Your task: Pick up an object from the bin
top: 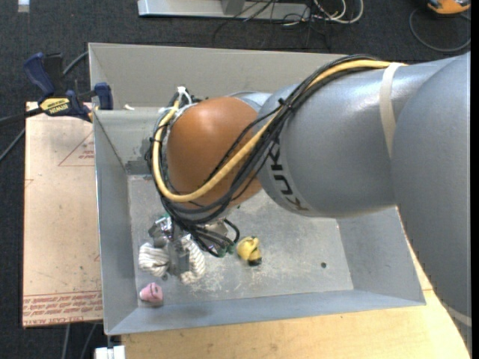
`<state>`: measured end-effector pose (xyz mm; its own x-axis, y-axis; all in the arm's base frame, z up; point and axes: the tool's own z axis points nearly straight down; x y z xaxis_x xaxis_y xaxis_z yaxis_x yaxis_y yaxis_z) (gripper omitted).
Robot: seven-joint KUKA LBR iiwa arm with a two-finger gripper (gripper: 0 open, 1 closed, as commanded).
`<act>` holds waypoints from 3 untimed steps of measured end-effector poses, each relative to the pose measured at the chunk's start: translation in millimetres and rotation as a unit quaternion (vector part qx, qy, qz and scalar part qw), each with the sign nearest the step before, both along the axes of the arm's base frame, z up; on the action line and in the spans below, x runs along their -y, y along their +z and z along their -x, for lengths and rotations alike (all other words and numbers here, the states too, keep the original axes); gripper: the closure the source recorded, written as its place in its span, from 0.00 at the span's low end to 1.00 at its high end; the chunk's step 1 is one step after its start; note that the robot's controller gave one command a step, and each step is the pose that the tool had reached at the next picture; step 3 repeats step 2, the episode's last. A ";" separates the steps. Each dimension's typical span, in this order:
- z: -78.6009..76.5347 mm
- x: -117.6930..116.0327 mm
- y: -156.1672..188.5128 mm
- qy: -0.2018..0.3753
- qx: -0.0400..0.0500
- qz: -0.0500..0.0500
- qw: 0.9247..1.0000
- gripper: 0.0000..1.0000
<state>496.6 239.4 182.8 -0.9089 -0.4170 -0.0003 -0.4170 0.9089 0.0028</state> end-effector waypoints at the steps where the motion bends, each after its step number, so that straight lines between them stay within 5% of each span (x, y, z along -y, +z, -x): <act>1: -19.1 -7.7 -81.6 0.002 0.003 -0.002 1.000 1.00; 2: 6.7 -0.9 153.0 0.044 0.003 -0.001 0.999 1.00; 3: 6.7 -0.9 153.0 0.044 0.003 -0.001 0.999 1.00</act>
Offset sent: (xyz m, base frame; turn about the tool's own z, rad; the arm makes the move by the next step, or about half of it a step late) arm -0.0083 -0.0002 0.1521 -0.0919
